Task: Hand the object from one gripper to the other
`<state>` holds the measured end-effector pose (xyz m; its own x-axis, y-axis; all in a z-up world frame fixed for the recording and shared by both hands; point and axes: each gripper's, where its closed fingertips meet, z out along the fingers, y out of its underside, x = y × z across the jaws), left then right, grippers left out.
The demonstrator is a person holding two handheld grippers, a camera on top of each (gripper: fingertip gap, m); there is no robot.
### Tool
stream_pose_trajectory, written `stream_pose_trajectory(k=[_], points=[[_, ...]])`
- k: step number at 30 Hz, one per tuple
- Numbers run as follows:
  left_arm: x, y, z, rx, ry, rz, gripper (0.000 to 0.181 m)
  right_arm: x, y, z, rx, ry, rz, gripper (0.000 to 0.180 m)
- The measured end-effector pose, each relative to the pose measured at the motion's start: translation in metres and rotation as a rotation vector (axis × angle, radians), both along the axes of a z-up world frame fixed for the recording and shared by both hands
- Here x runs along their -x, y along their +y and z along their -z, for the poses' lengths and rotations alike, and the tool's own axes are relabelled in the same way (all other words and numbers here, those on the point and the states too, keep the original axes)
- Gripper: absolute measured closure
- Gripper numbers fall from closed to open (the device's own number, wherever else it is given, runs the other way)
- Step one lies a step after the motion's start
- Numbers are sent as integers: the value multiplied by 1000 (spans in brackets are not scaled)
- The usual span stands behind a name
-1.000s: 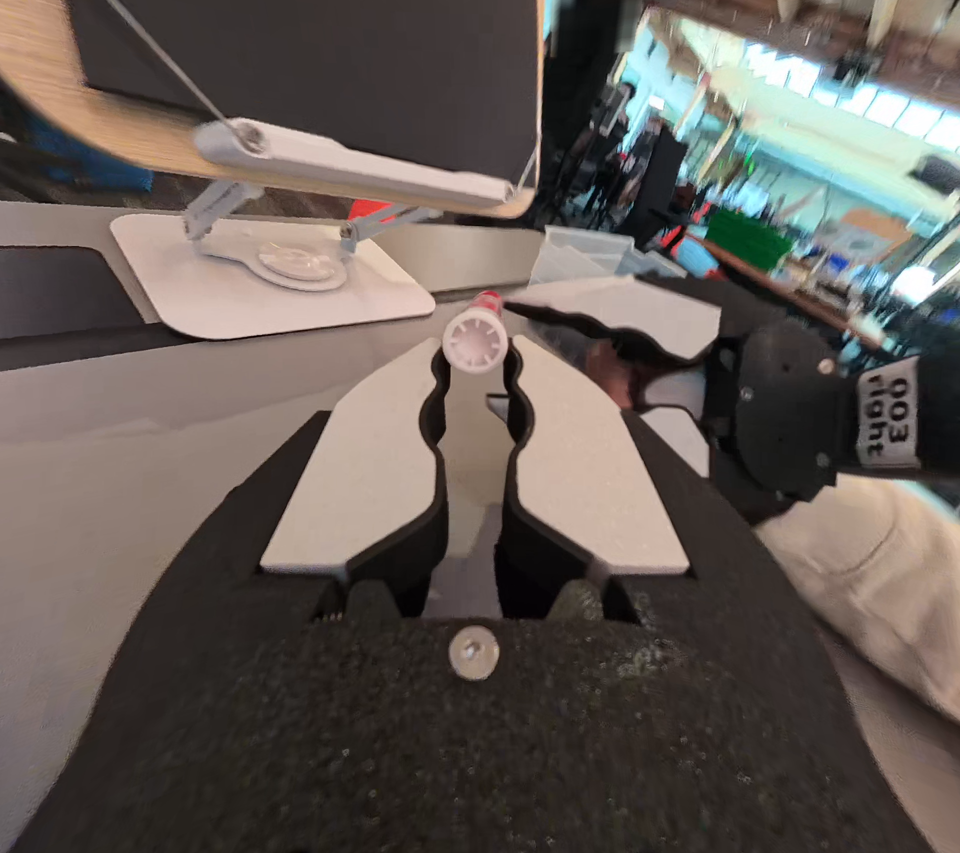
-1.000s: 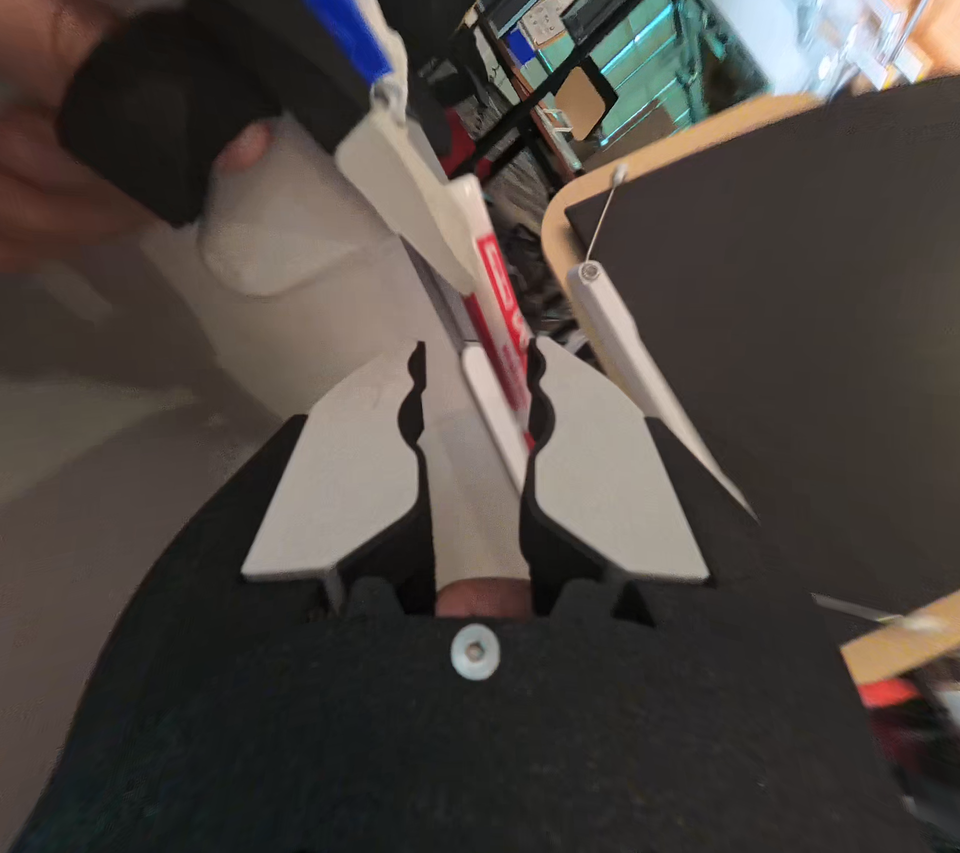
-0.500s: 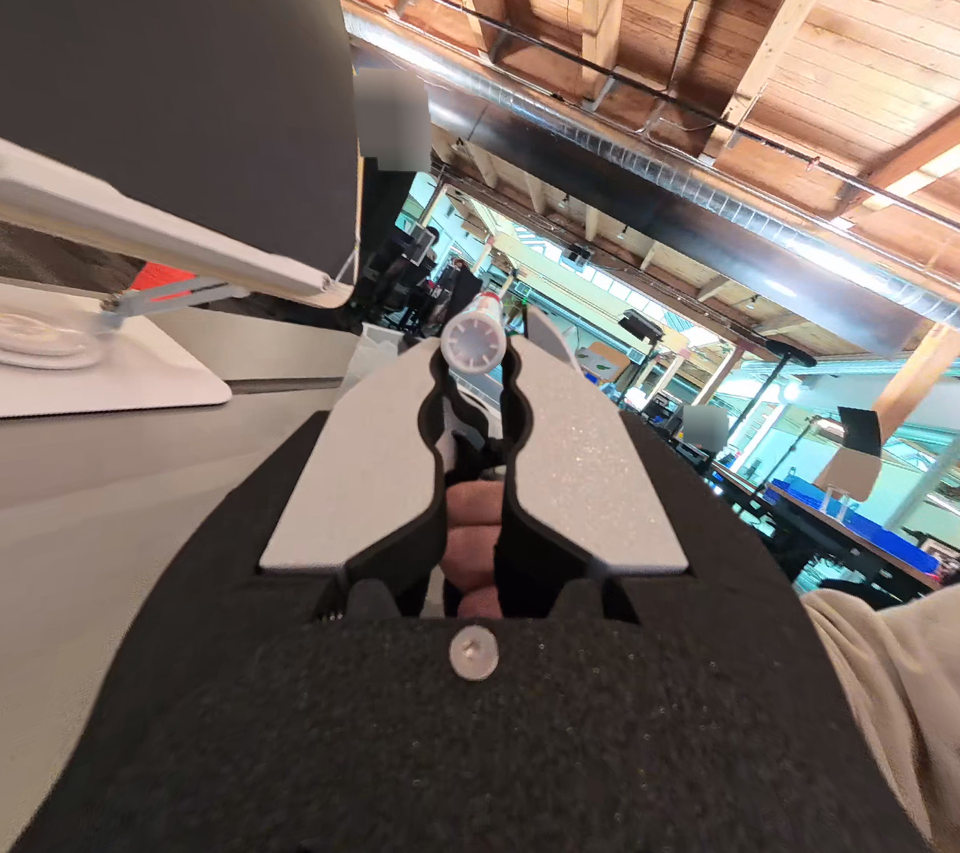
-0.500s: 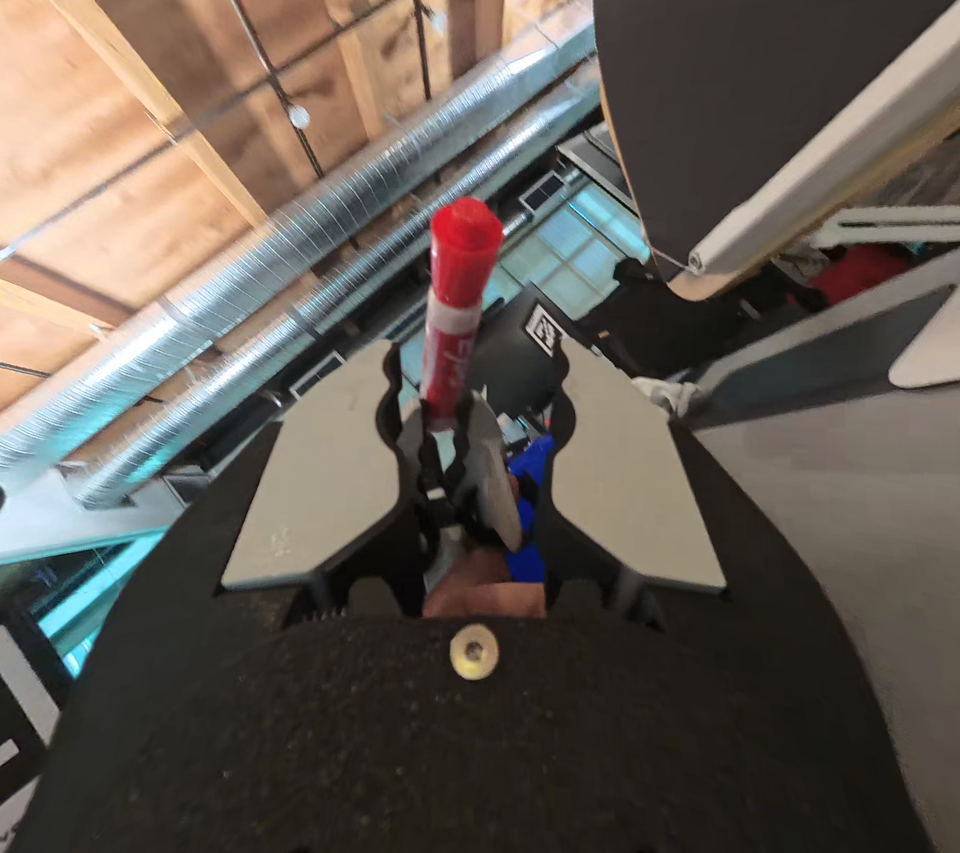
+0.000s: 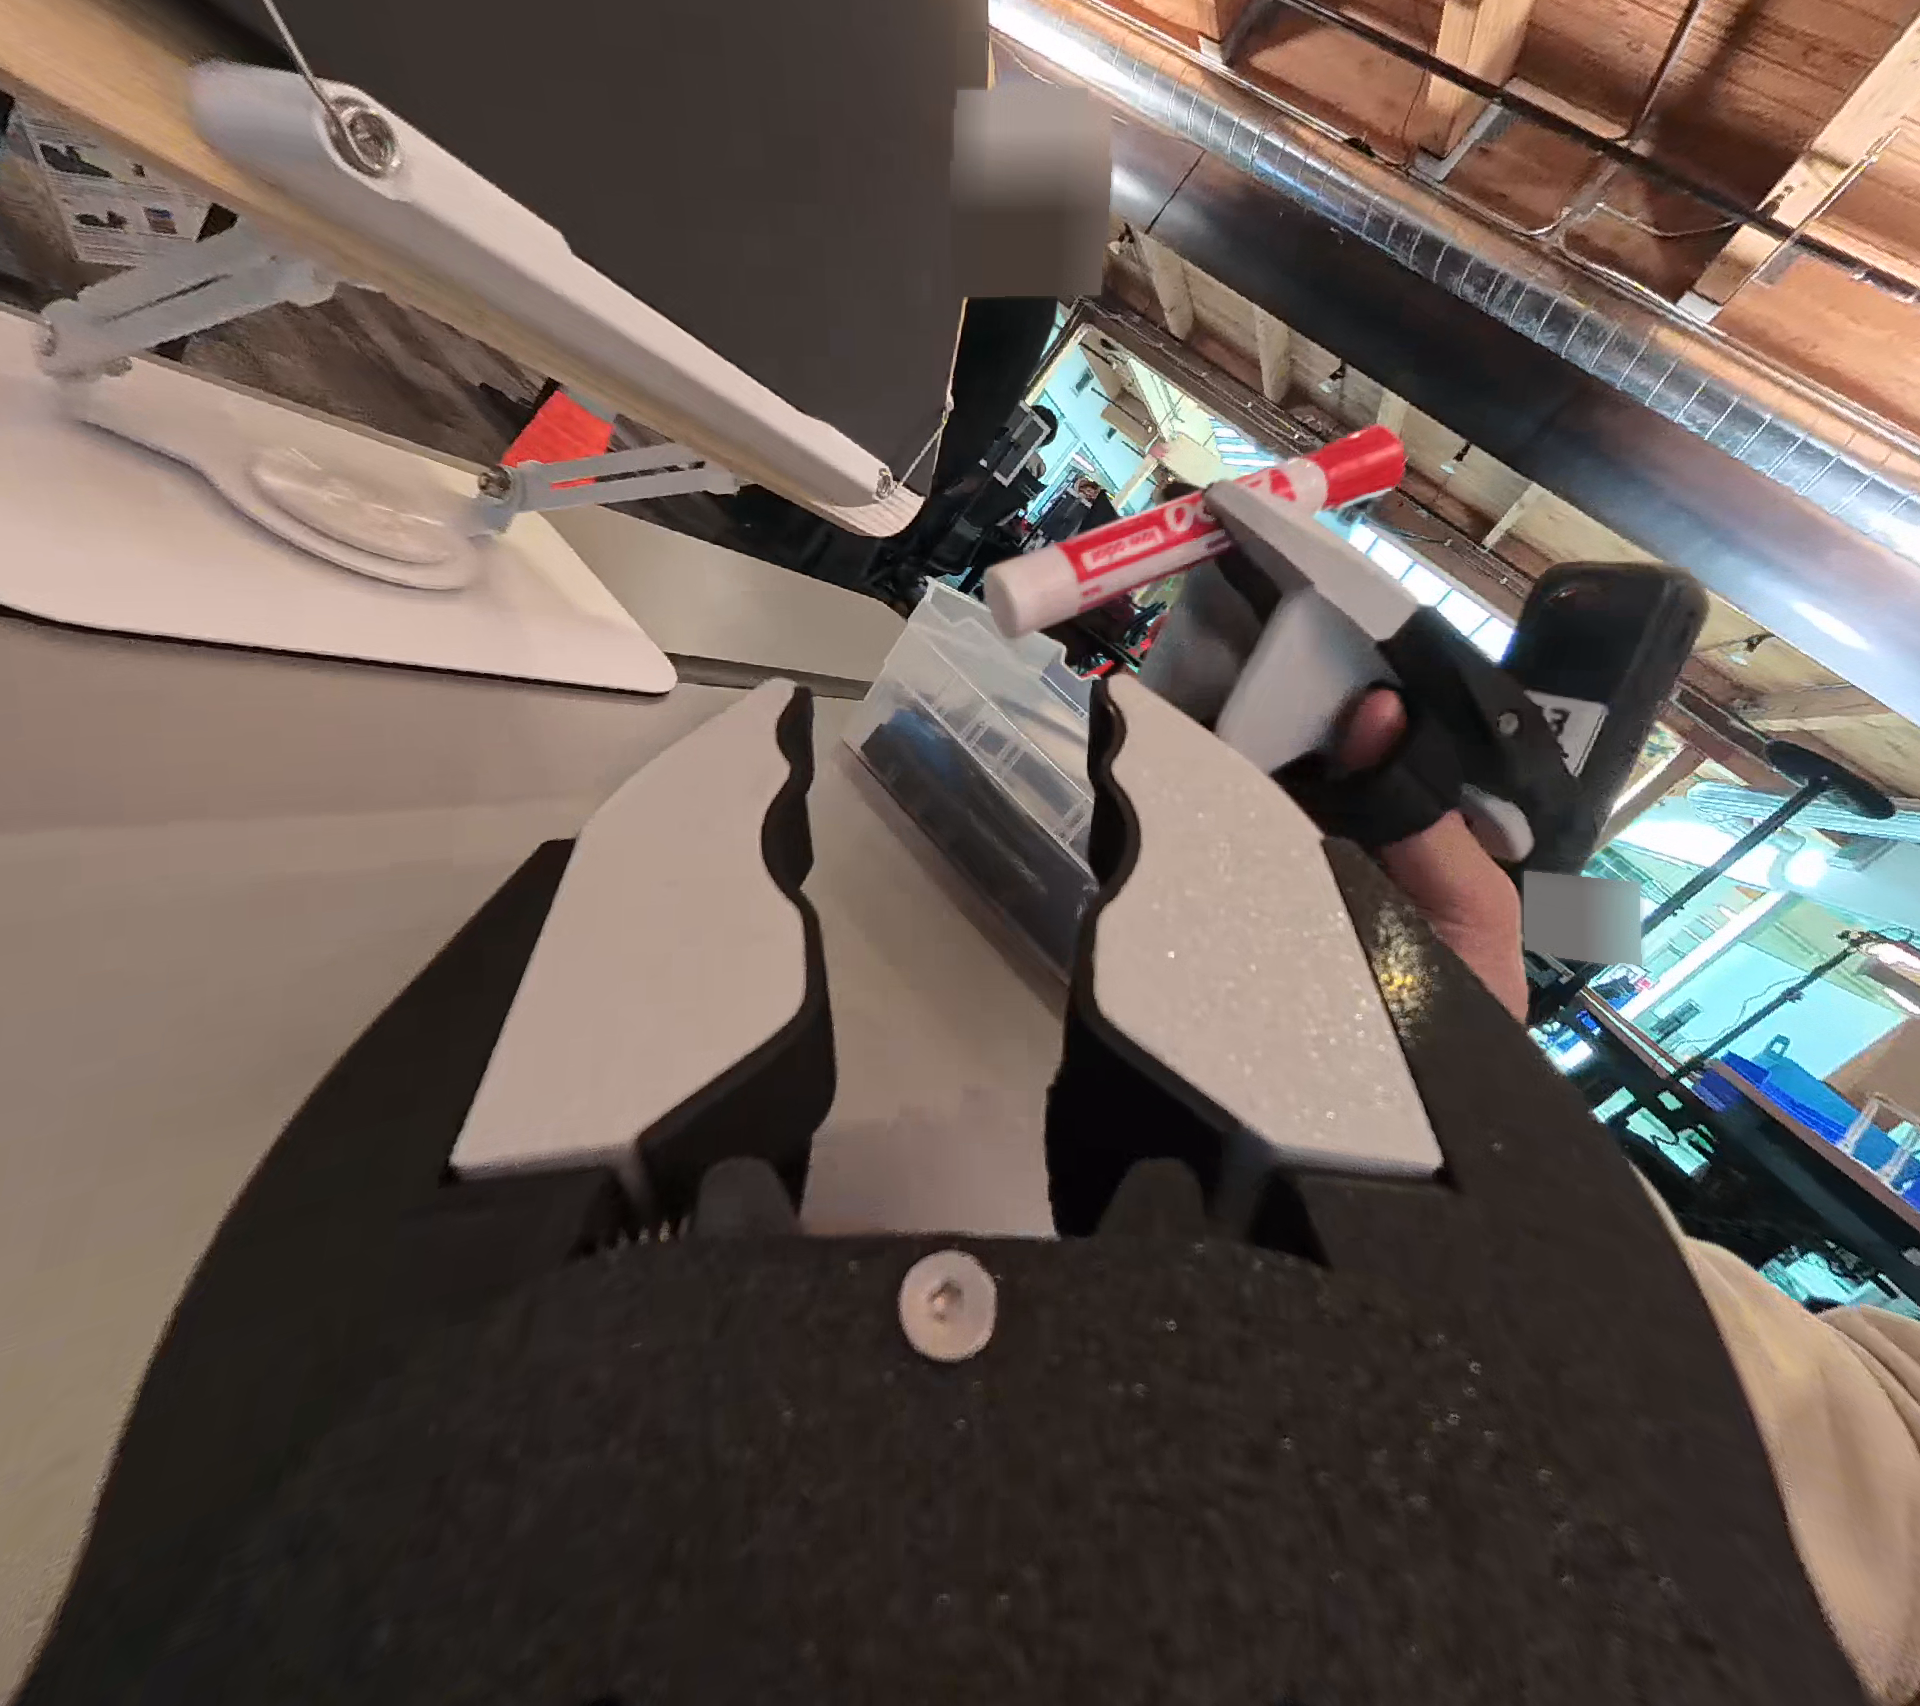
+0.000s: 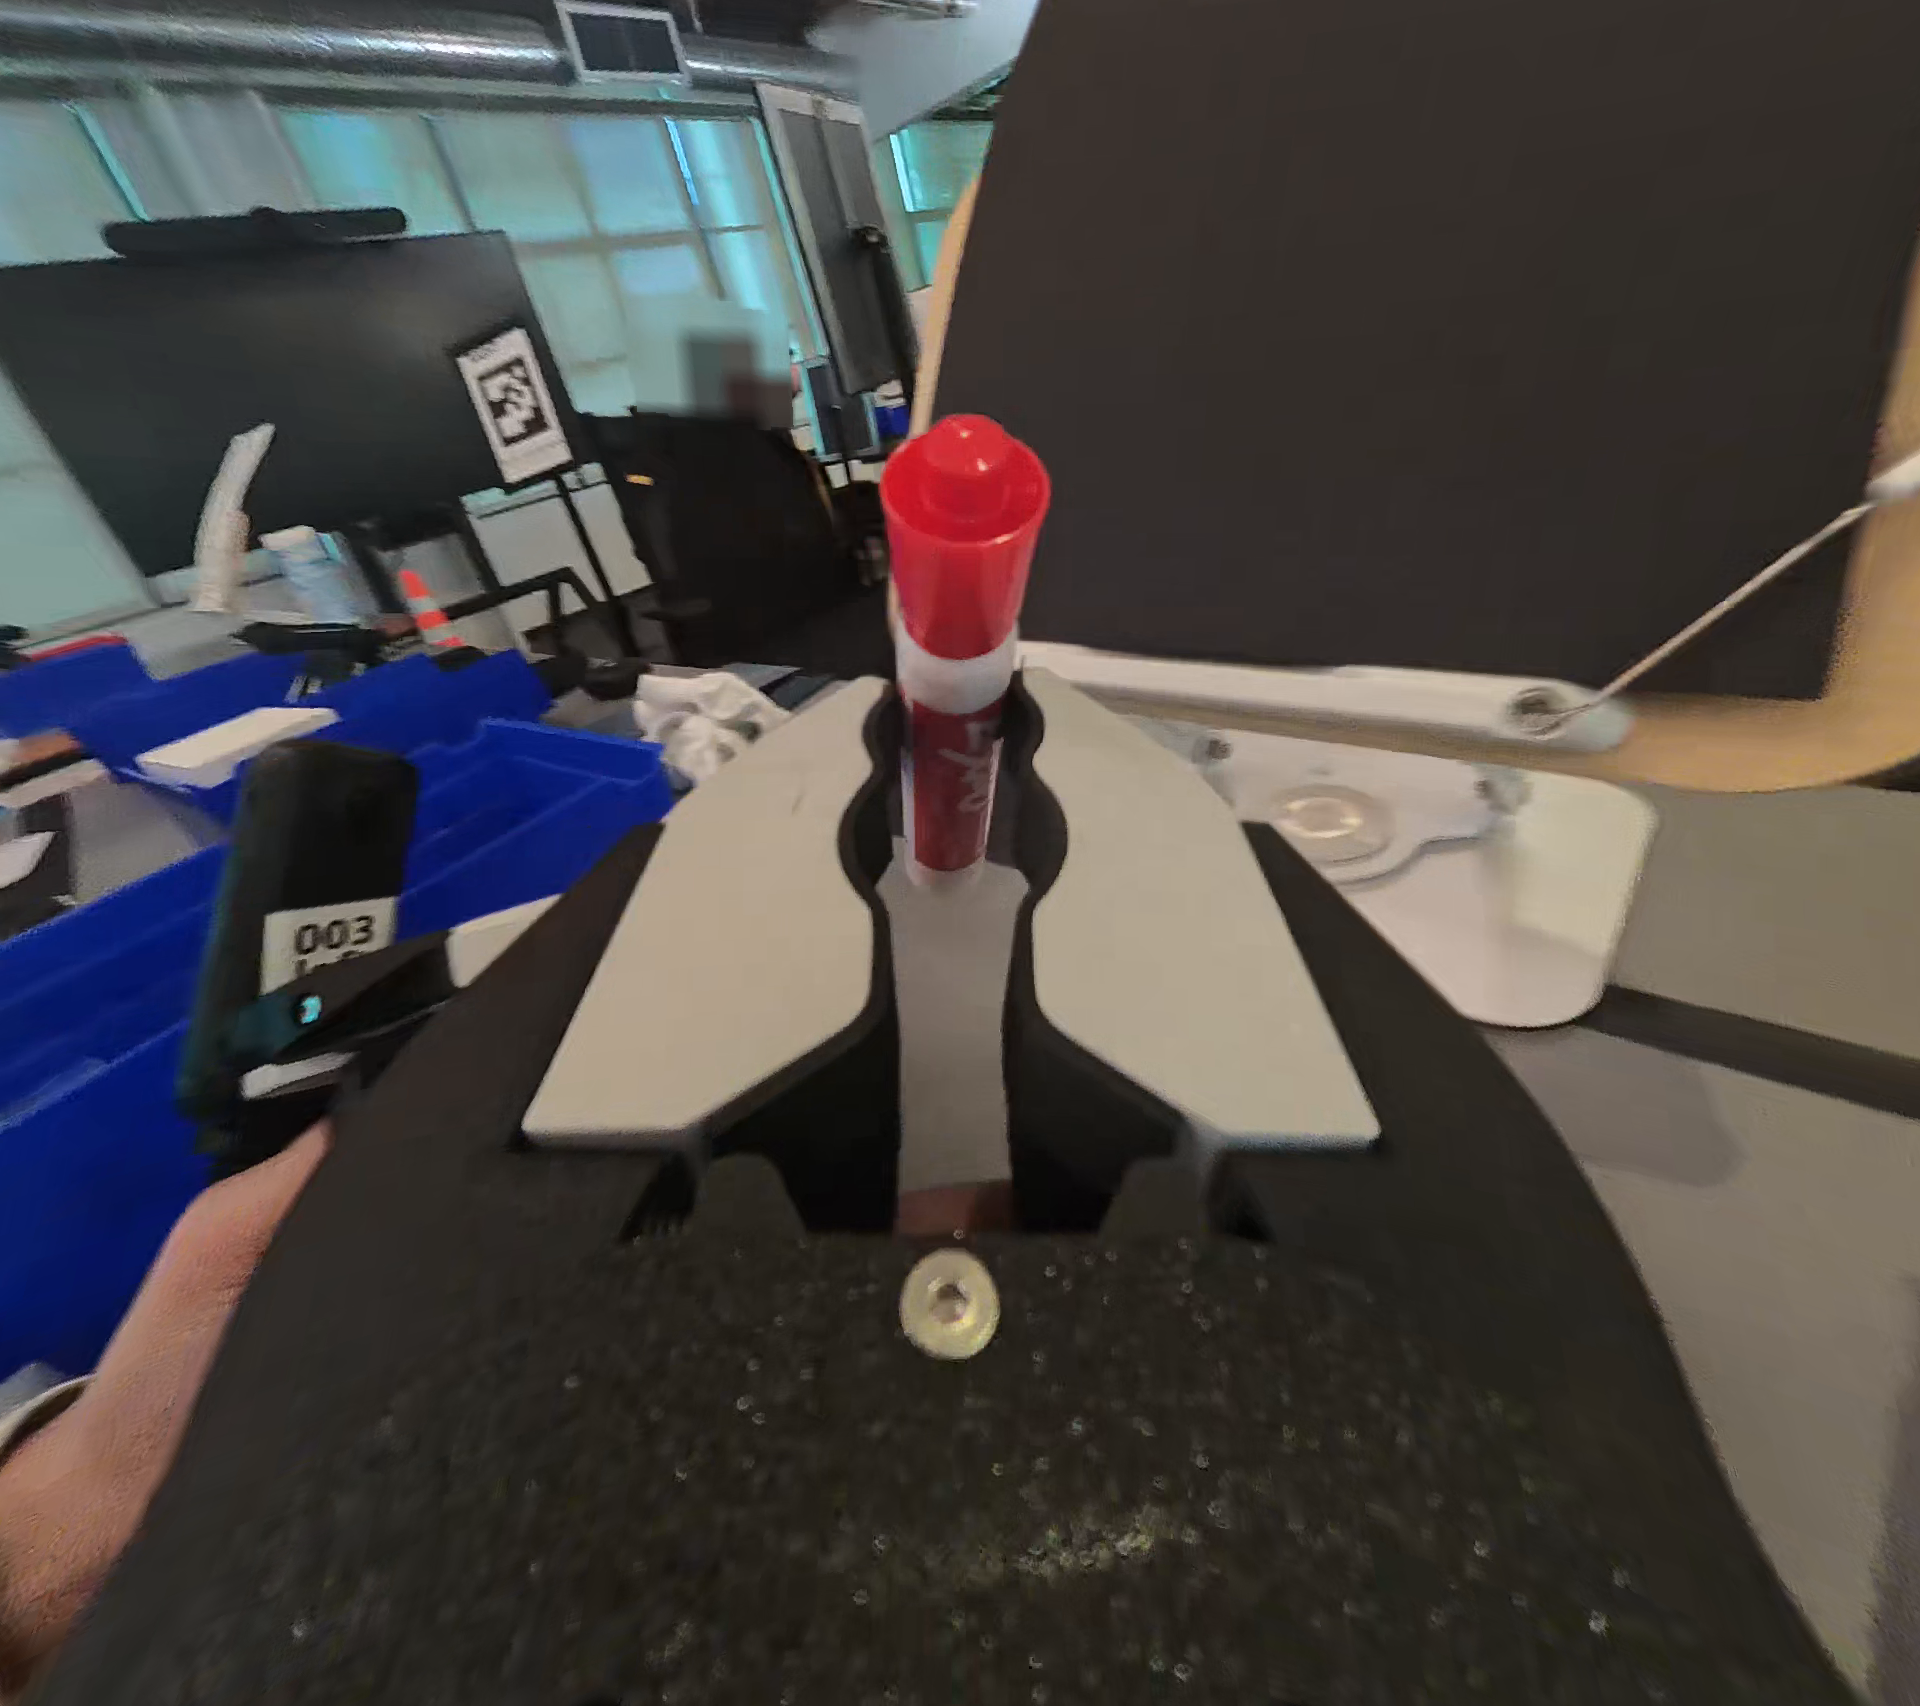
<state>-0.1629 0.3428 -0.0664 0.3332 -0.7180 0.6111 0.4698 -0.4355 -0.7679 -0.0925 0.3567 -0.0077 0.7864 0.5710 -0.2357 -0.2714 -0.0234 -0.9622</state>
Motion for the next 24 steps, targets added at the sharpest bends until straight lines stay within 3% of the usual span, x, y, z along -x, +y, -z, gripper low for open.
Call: stream_pose_trajectory(k=[7,11,14,18,24], points=[[-1,0,3,22,4,5,136,-82,26,-21,174,-141,241,160],[5,1,2,33,-11,-17,138,-152,11,-26,467,-318,287,161],[8,1,0,37,-18,-28,138,-203,-25,25,835,-487,255,161],[6,0,0,32,2,-29,138,-212,-37,93,1092,-470,119,161],[-2,-2,4,18,76,-34,139,-197,-5,156,1177,-482,138,161]])
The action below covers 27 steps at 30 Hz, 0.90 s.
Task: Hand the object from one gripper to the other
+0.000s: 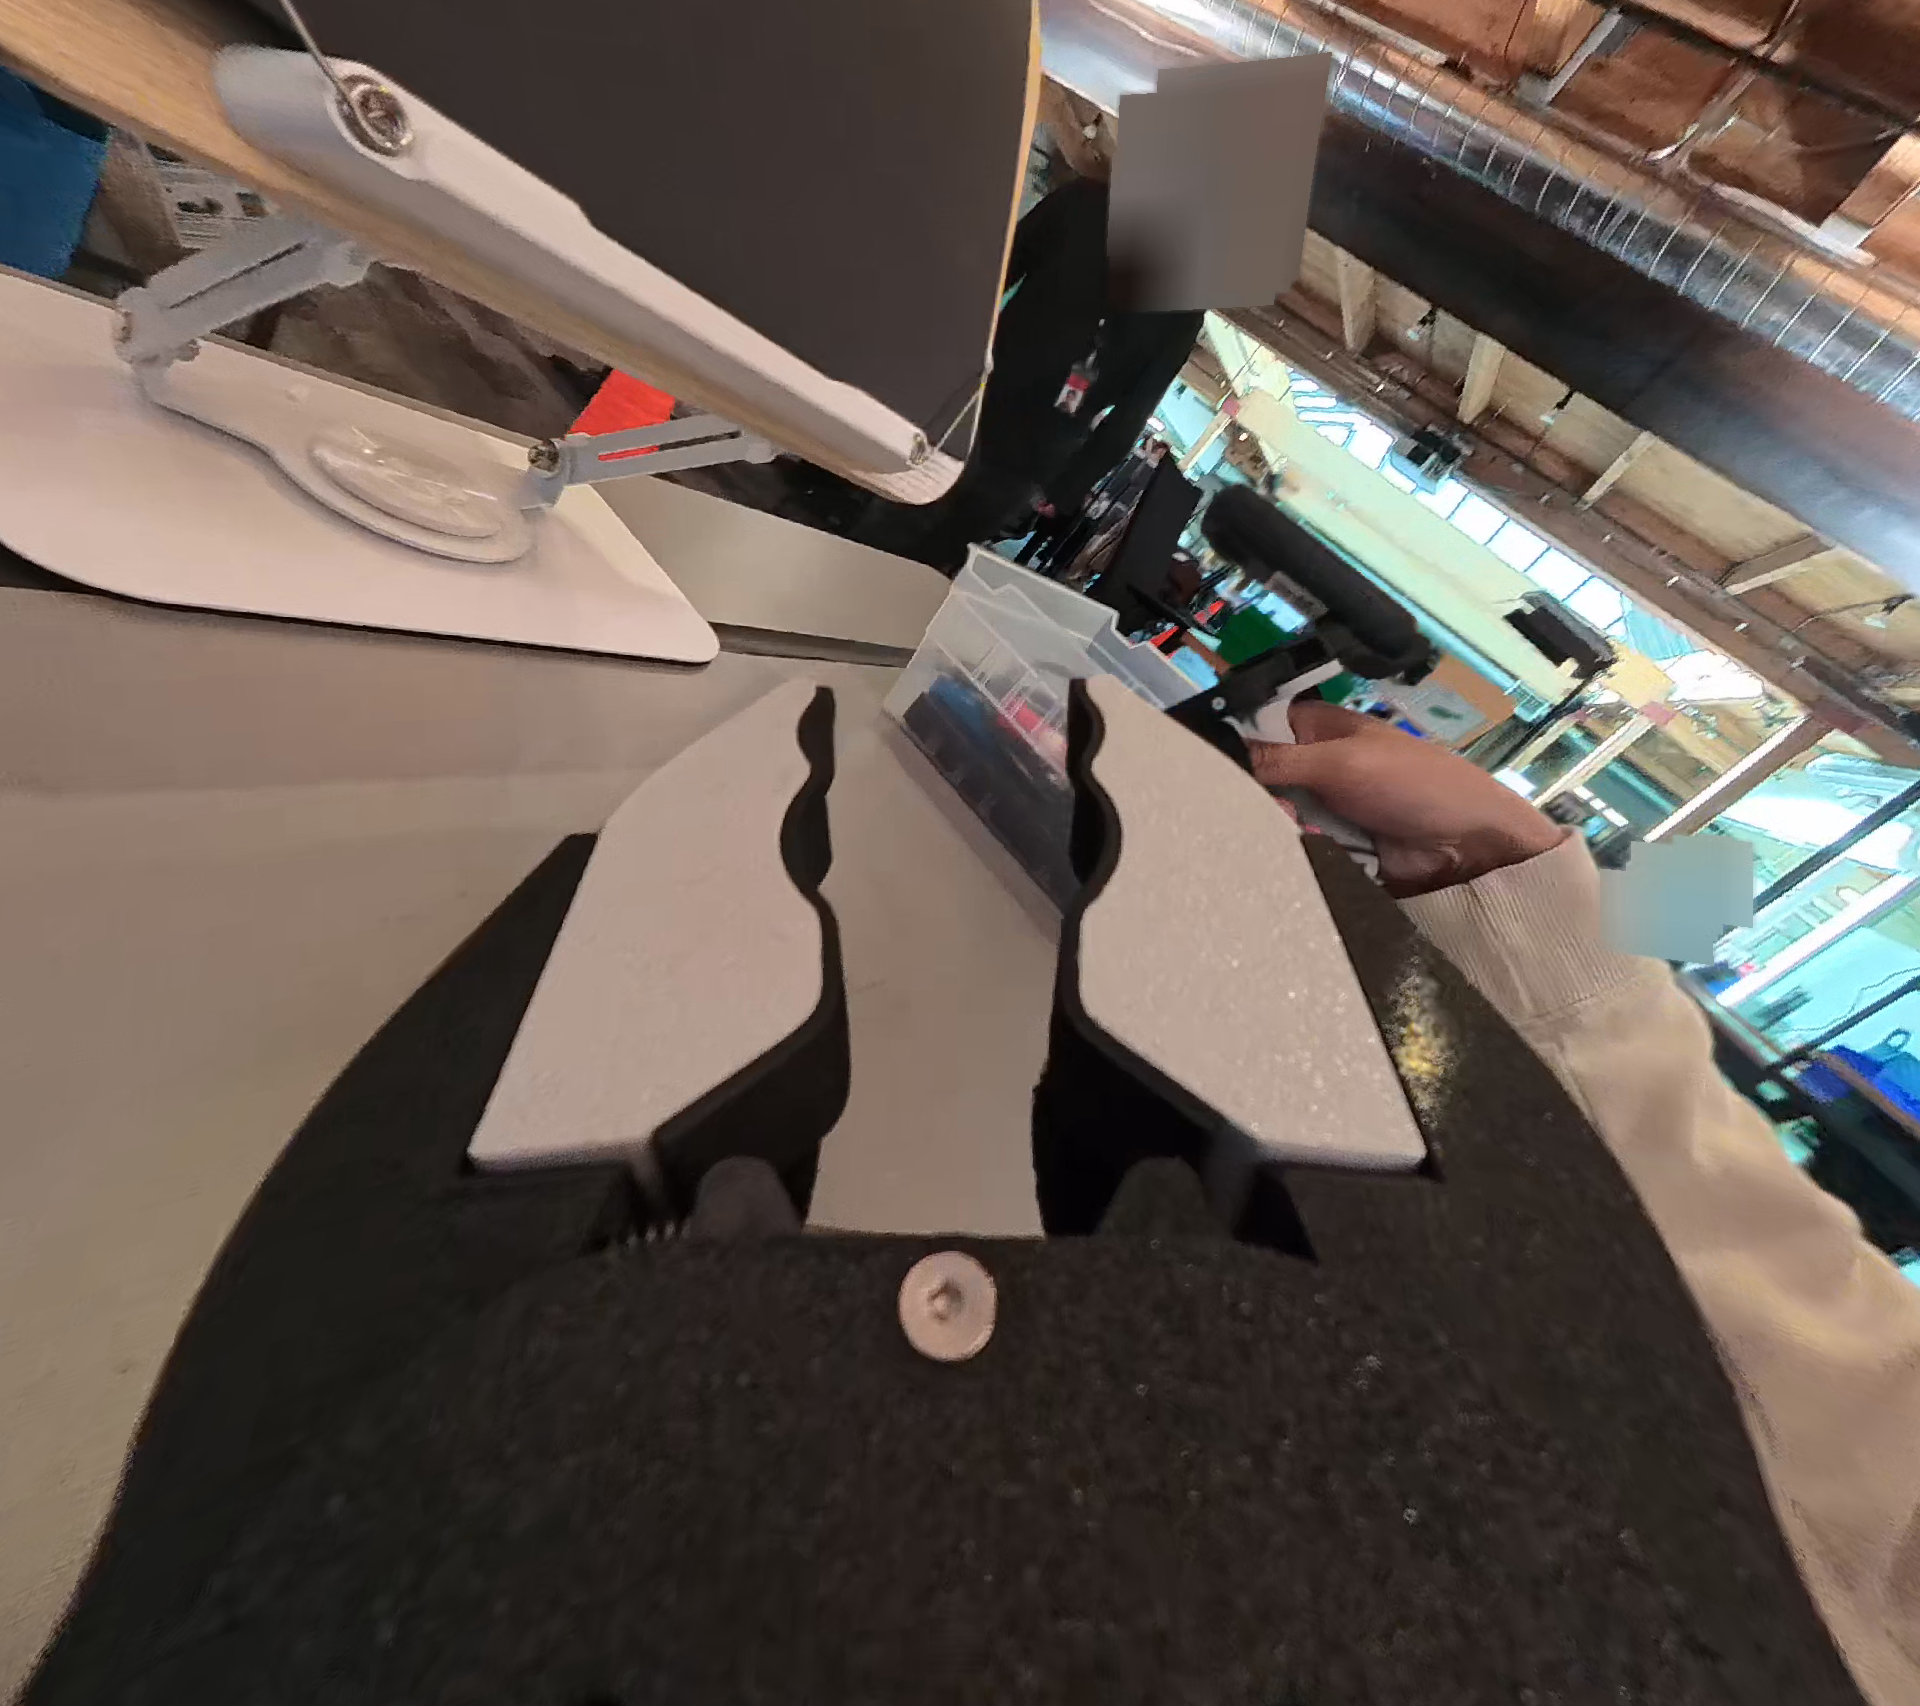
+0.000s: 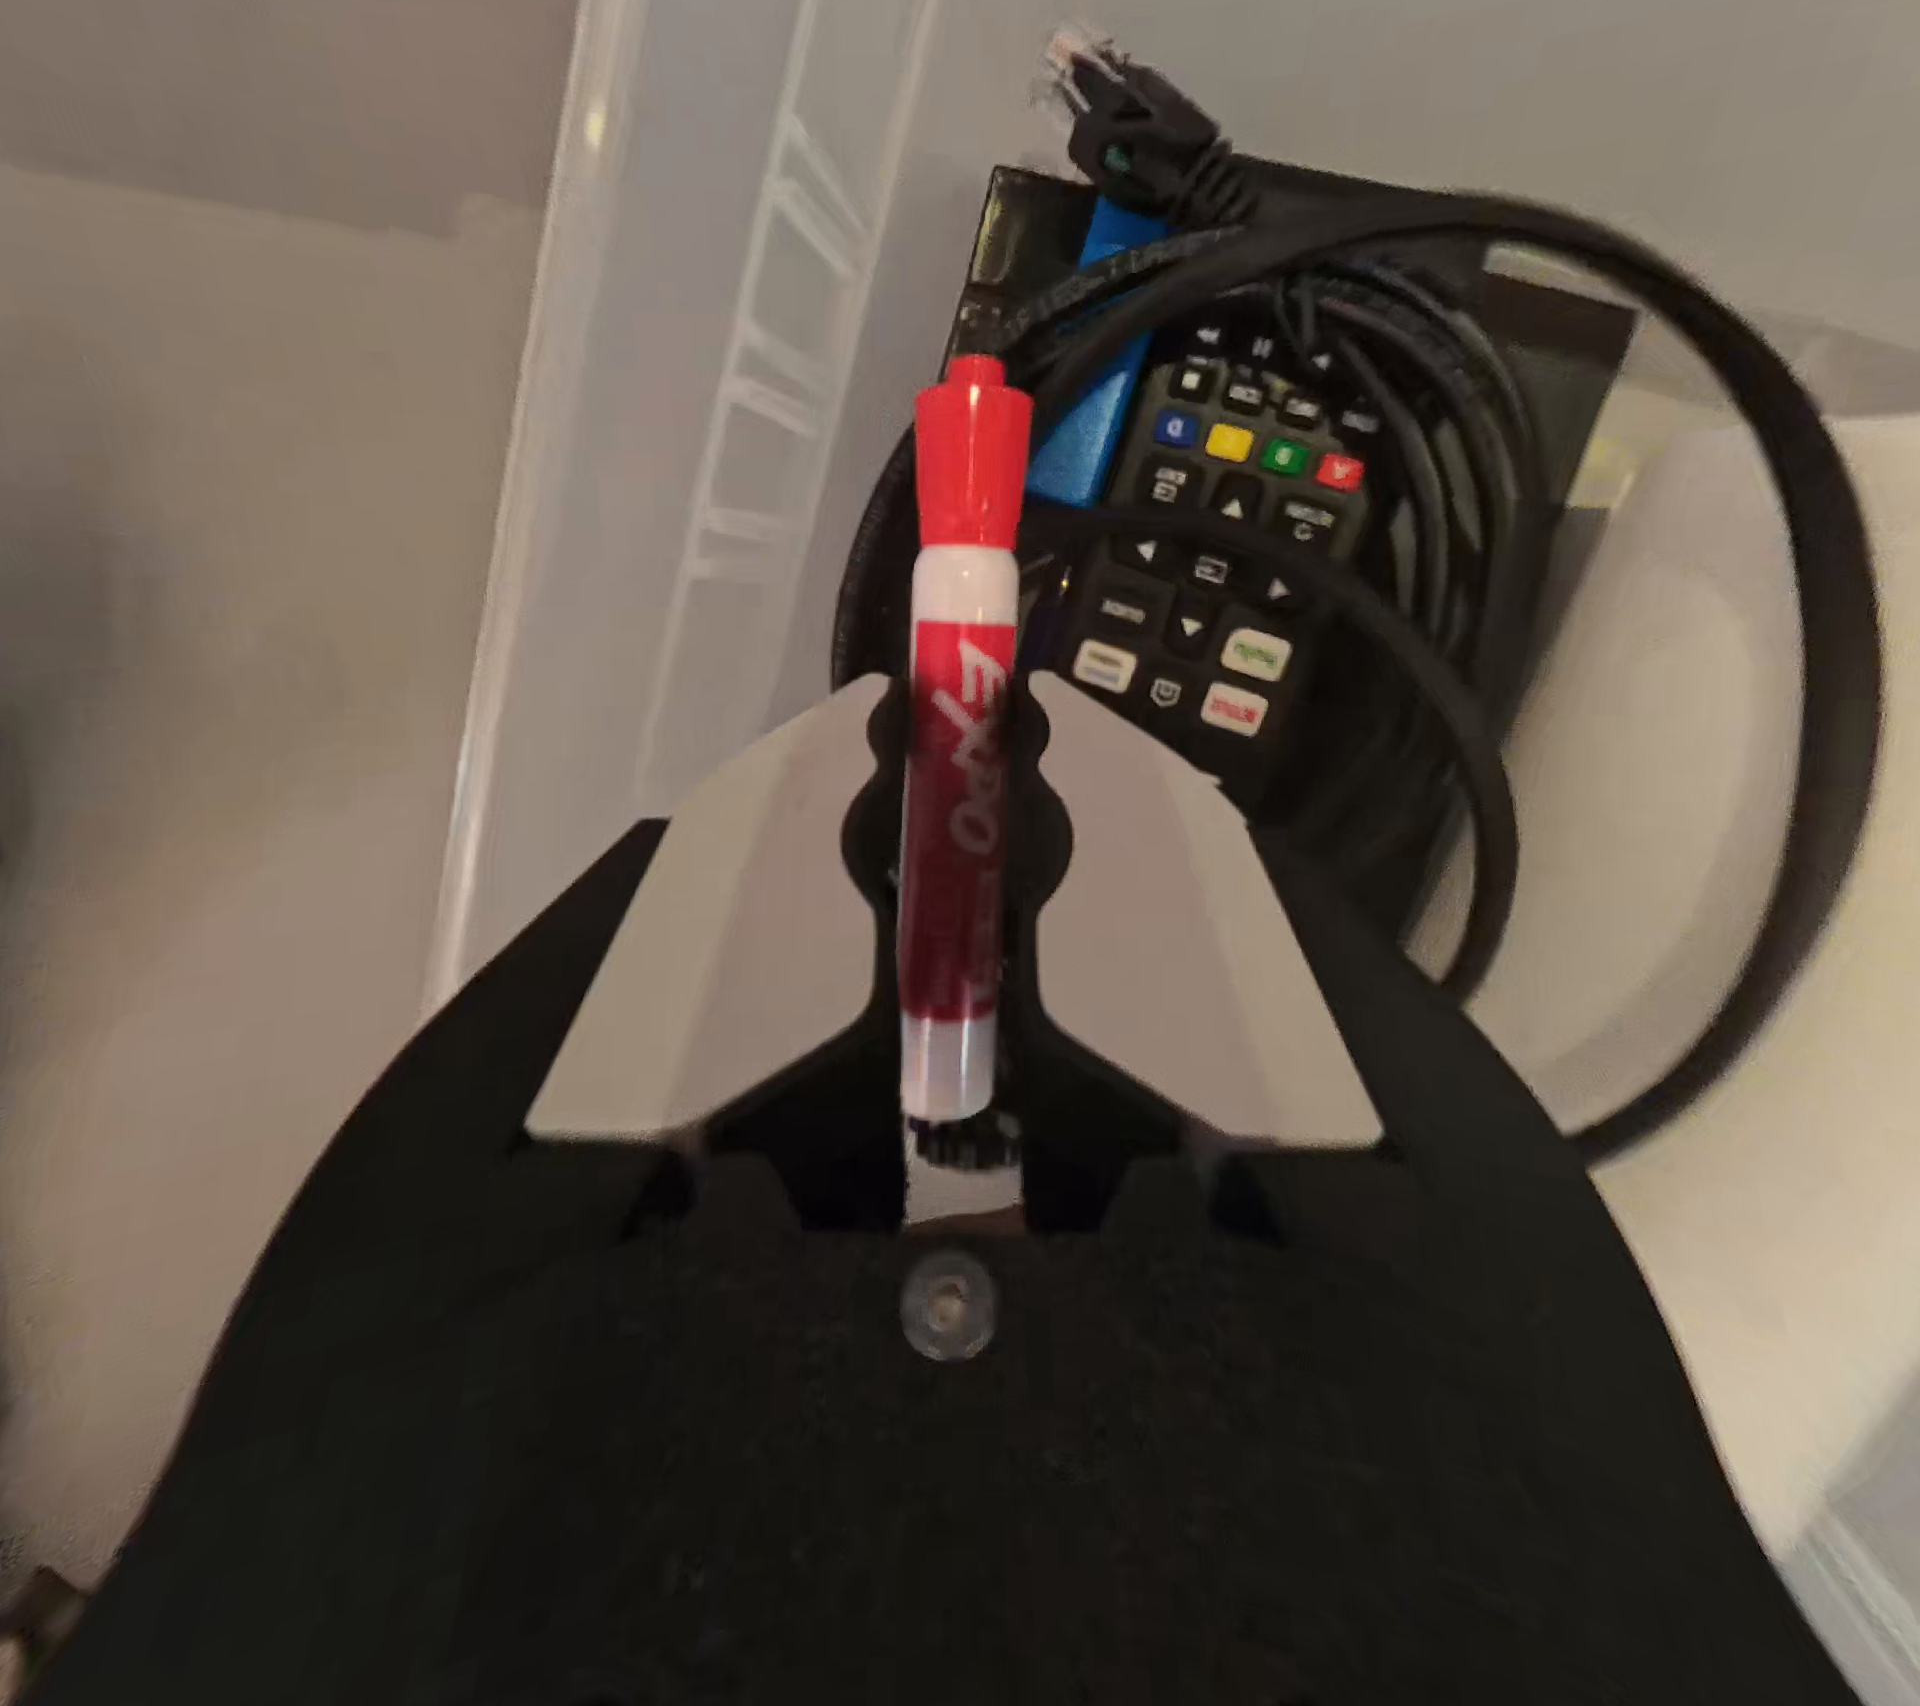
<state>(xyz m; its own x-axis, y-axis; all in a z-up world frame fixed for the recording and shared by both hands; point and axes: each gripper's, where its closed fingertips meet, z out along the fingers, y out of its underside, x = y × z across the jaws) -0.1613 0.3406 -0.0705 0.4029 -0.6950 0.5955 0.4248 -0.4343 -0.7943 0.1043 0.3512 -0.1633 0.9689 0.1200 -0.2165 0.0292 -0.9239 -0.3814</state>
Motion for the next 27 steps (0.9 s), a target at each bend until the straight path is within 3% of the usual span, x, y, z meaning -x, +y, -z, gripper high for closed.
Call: stream_pose_trajectory(k=[3,4,6,7,10,12,15,17,19,22,24,27], points=[[-7,-1,5,-23,90,-7,139,-3,5,1,-30,-44,-2,155],[-10,-2,8,-29,127,-8,138,-3,5,-3,-35,-38,-16,143],[-17,-3,14,-38,203,-11,138,-3,-2,-24,-46,-28,-45,126],[-21,-5,16,-44,243,-9,138,-5,-5,-45,-96,-41,-47,126],[-32,-14,12,-106,352,-10,135,-1,-20,-134,-398,-63,-51,132],[-38,-19,3,-131,422,-24,135,27,-36,-188,-667,-3,-143,134],[-47,-35,-26,-168,517,36,130,93,-63,-229,-994,220,-290,132],[-41,-47,-55,-214,588,48,129,145,-90,-201,-954,429,-393,130],[-23,-57,-83,-234,641,35,128,185,-123,-146,-830,530,-505,128],[35,-66,-89,-185,806,9,127,206,-165,-87,-747,607,-471,134],[103,-50,-82,-124,909,-165,131,209,-183,-82,-845,508,-485,133],[195,-24,-49,147,862,-343,123,207,-203,-86,-927,273,-470,137]])
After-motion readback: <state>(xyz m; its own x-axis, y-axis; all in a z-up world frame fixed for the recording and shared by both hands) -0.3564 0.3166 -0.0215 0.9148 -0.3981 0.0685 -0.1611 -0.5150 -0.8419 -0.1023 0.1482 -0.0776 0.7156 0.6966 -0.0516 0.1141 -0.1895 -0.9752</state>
